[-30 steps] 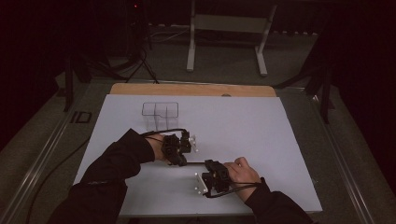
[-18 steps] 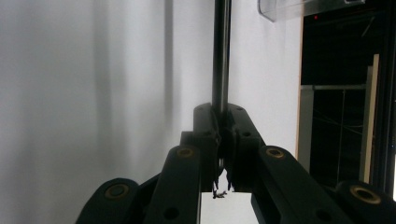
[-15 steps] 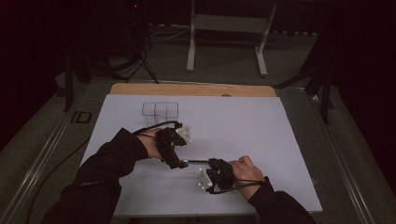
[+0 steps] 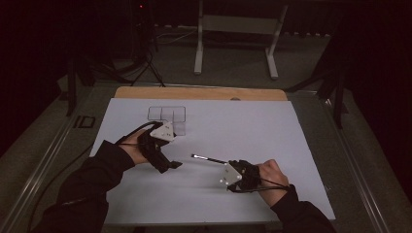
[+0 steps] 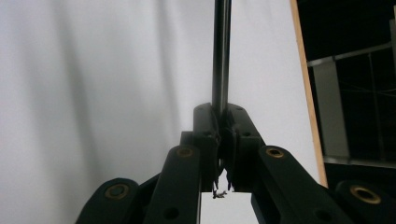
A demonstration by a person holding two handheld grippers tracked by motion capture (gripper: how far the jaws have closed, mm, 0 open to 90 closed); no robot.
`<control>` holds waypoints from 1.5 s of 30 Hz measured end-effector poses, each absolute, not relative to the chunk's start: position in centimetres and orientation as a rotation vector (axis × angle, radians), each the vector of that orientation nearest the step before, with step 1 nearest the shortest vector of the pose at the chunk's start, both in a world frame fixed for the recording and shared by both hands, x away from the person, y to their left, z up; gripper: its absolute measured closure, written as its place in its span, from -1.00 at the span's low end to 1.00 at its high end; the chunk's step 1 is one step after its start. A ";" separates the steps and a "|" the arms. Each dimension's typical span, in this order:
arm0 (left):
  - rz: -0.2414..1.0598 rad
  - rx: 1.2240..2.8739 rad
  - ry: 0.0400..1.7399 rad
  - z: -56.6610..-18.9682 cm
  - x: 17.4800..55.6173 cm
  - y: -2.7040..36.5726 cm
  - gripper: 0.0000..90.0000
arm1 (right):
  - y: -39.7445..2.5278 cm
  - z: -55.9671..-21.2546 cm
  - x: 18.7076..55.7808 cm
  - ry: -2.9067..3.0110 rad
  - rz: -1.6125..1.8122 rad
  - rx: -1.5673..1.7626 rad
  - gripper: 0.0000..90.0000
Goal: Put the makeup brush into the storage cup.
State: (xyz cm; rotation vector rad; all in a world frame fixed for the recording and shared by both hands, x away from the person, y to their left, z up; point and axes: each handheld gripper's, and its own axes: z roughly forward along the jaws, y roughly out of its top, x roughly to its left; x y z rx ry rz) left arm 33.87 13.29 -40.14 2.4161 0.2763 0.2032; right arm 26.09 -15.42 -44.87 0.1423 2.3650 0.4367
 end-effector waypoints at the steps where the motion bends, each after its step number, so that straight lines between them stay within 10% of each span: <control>1: 0.219 2.406 0.287 -40.3 33.8 13.5 -0.94 | -15.6 -44.5 26.1 2.368 0.469 0.166 0.87; 45: 0.133 2.075 0.483 -44.1 31.1 13.1 -0.91 | -21.0 -43.5 28.3 2.389 1.505 1.027 0.88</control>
